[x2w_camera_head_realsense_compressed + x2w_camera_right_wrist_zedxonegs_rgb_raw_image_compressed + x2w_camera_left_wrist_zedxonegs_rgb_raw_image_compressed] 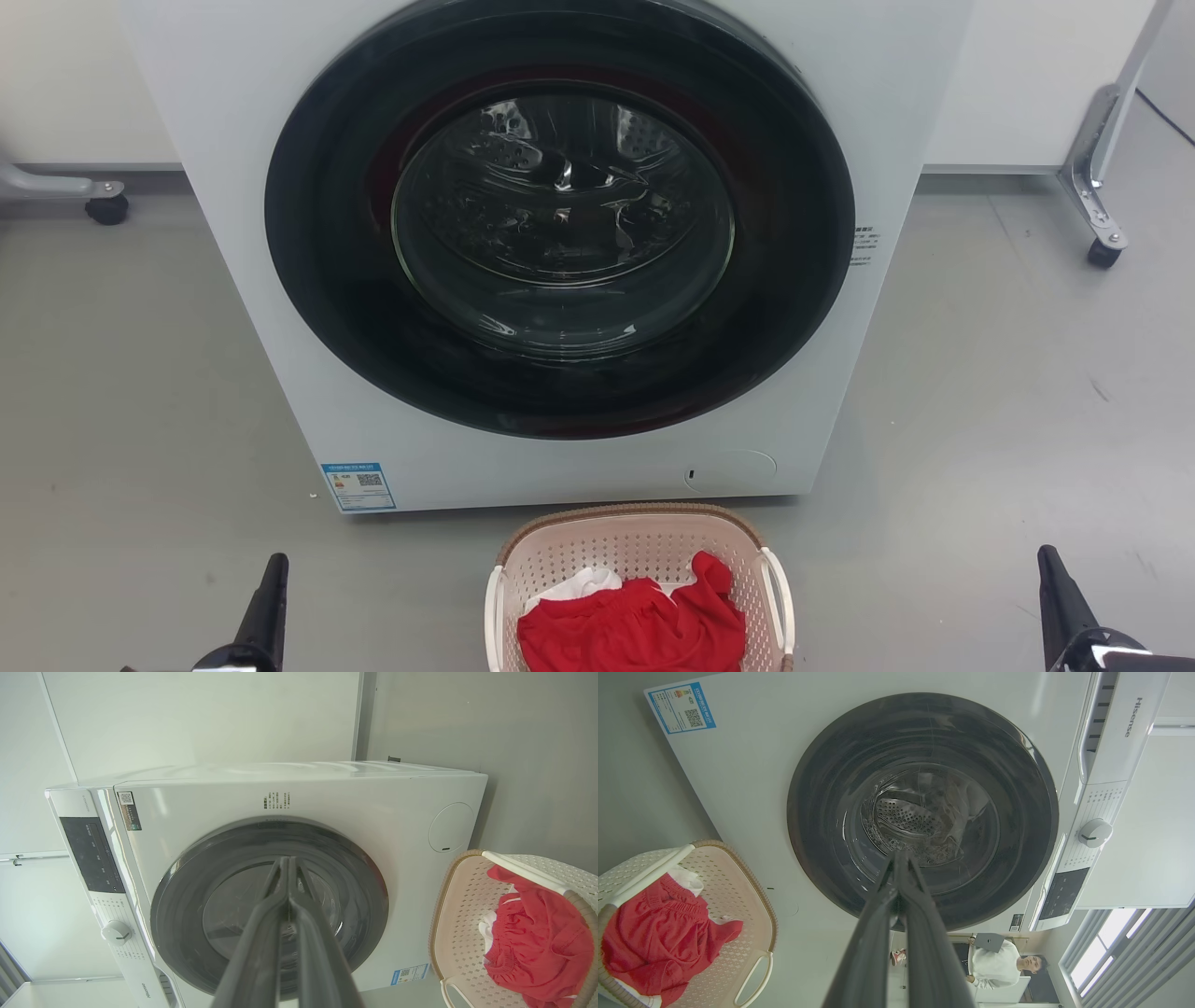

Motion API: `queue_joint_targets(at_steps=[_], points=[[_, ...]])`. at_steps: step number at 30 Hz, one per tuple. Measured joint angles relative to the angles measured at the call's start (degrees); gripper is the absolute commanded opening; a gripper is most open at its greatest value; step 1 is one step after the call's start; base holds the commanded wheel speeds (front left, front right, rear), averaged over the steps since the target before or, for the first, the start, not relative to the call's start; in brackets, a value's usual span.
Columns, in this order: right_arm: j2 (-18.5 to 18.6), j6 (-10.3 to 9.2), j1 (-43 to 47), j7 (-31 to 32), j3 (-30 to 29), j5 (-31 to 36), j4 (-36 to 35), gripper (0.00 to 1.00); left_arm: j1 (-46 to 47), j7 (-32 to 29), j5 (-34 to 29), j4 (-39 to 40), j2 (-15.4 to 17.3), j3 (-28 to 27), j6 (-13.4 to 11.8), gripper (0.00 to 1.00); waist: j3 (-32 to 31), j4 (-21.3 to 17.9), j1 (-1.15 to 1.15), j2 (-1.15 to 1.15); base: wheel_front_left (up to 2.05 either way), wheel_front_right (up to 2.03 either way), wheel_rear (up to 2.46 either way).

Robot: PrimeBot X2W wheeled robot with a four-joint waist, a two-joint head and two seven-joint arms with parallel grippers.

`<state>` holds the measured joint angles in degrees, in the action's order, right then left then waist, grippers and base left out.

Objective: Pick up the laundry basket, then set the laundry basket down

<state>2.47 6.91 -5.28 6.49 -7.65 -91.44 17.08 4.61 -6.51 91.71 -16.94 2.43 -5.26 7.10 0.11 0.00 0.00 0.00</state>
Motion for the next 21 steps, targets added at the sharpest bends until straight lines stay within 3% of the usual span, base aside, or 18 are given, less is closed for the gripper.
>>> queue_joint_targets(at_steps=[21], points=[[0.0,0.00,0.0,0.0,0.0,0.0,0.0,0.00,0.0,0.0,0.0,0.0,0.0,0.0,0.0,0.00,0.0,0.0,0.00,0.00,0.00,0.00,0.00]])
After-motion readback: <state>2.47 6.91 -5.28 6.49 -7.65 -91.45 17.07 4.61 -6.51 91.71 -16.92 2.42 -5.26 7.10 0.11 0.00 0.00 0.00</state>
